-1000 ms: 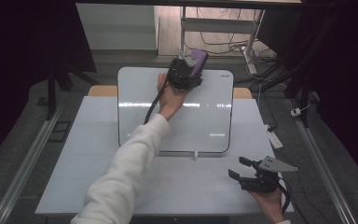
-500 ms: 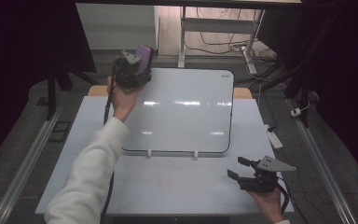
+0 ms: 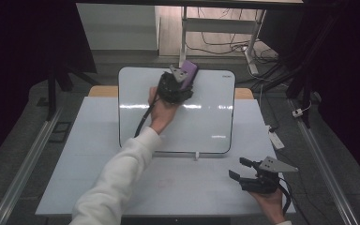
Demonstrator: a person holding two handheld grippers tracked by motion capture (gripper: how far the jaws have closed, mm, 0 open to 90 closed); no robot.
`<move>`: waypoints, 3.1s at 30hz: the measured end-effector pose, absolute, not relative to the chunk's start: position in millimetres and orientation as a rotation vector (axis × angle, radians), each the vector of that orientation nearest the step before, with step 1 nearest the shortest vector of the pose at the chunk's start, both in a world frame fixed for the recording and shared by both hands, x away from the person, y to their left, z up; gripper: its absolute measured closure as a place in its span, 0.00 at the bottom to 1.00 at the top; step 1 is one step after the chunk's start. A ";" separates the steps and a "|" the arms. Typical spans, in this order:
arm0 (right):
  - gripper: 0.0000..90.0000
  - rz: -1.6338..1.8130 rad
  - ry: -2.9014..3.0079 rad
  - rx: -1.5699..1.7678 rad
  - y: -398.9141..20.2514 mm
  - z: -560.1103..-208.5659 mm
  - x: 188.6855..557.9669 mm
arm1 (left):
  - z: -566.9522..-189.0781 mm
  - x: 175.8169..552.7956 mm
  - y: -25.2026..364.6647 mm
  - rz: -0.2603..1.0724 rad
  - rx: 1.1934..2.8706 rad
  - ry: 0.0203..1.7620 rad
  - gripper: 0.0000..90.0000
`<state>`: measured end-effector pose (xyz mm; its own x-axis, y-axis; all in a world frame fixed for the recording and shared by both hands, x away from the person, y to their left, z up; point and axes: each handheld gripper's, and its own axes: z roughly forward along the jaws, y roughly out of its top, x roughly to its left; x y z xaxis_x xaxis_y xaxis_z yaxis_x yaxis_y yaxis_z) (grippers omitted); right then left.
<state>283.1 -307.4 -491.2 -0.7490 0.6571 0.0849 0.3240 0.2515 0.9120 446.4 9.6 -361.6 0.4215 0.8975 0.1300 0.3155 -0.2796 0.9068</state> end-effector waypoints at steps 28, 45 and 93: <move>0.30 1.488 2.209 0.907 -306.5 -491.1 284.6 | -368.5 432.2 92.1 0.896 1.749 1.166 0.45; 0.30 1.489 2.204 0.914 -306.1 -491.4 285.6 | -382.5 378.8 106.7 0.697 1.742 0.994 0.46; 0.30 1.606 2.222 0.835 -269.9 -476.7 292.5 | -465.3 282.0 108.7 0.326 1.983 0.777 0.45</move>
